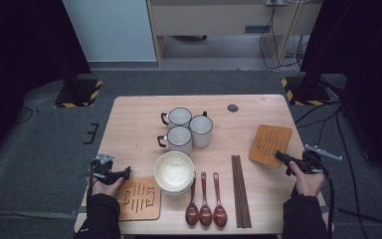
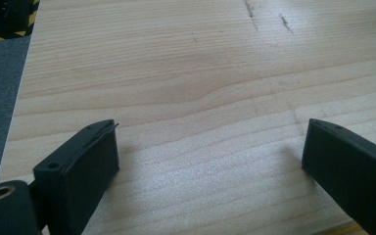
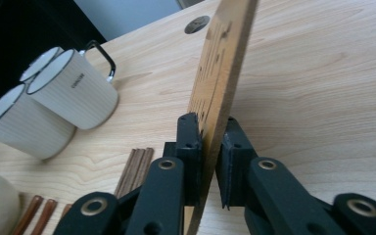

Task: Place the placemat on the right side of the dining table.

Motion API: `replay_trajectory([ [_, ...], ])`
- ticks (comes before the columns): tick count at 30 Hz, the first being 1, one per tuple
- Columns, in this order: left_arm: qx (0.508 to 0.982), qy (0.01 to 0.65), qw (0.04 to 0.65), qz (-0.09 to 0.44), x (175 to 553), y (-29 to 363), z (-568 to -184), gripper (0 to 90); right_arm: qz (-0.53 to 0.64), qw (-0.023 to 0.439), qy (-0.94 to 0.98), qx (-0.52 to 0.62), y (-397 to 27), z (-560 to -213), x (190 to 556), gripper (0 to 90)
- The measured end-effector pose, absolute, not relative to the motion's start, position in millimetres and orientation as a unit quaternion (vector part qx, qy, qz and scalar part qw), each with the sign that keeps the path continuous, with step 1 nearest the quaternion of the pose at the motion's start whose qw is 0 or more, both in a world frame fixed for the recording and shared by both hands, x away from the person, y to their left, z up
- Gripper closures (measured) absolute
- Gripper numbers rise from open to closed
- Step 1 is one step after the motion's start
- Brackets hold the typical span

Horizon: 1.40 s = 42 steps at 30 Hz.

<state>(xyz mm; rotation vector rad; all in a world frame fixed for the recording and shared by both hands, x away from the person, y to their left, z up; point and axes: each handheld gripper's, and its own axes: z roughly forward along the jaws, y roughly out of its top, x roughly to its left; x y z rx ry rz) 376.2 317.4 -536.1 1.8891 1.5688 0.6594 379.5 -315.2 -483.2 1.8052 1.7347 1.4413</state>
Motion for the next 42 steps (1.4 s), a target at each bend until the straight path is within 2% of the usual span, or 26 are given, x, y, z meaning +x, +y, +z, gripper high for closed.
replay_trajectory([
  [14,0.710,0.589,0.295,0.248,376,317,-536,5.7,0.456,0.142,0.613,0.629,-317,-492,387,64.2],
  [27,0.710,0.590,0.295,0.248,376,317,-536,5.7,0.424,0.167,0.621,0.638,-325,-502,391,53.7],
  [42,0.710,0.590,0.295,0.248,376,317,-536,5.6,0.401,0.180,0.631,0.639,-328,-512,395,45.9],
])
